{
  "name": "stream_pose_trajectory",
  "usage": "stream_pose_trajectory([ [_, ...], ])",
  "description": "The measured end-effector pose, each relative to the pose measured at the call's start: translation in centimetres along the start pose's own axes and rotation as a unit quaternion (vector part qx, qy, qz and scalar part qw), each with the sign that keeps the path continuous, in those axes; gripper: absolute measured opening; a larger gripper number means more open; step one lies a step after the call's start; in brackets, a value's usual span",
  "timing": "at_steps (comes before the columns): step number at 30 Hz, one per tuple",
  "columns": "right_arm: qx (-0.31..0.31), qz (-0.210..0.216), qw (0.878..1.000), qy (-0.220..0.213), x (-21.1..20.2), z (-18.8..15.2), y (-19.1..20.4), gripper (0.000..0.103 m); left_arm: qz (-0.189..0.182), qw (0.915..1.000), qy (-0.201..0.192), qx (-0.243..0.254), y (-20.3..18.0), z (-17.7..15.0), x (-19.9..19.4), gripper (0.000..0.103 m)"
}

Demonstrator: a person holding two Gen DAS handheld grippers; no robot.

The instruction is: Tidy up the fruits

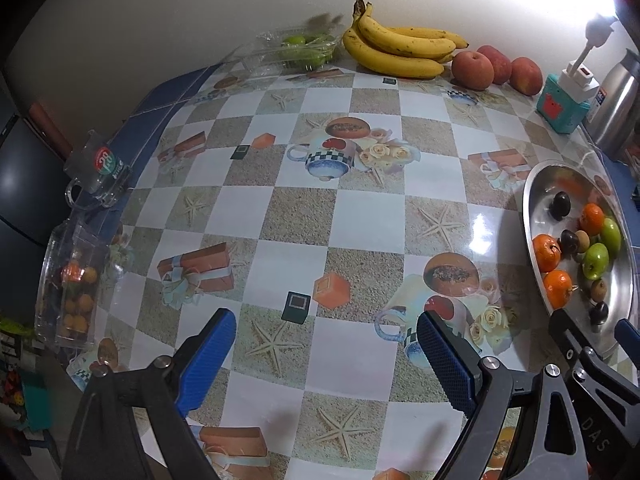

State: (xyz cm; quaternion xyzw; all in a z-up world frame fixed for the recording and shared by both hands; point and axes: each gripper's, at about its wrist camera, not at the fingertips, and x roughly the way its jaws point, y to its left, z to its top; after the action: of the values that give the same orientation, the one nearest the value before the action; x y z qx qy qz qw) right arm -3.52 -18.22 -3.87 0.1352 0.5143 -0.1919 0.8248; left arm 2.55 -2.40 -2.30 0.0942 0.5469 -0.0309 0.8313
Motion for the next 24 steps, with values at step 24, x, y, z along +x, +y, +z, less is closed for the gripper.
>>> stream_pose_trajectory([
  [24, 0.011, 0.005, 1.0, -0.001, 0.02, 0.06, -0.3, 0.098, -0.001, 1.0, 0.0, -0.005, 0.31, 0.08, 0.08, 0.094],
])
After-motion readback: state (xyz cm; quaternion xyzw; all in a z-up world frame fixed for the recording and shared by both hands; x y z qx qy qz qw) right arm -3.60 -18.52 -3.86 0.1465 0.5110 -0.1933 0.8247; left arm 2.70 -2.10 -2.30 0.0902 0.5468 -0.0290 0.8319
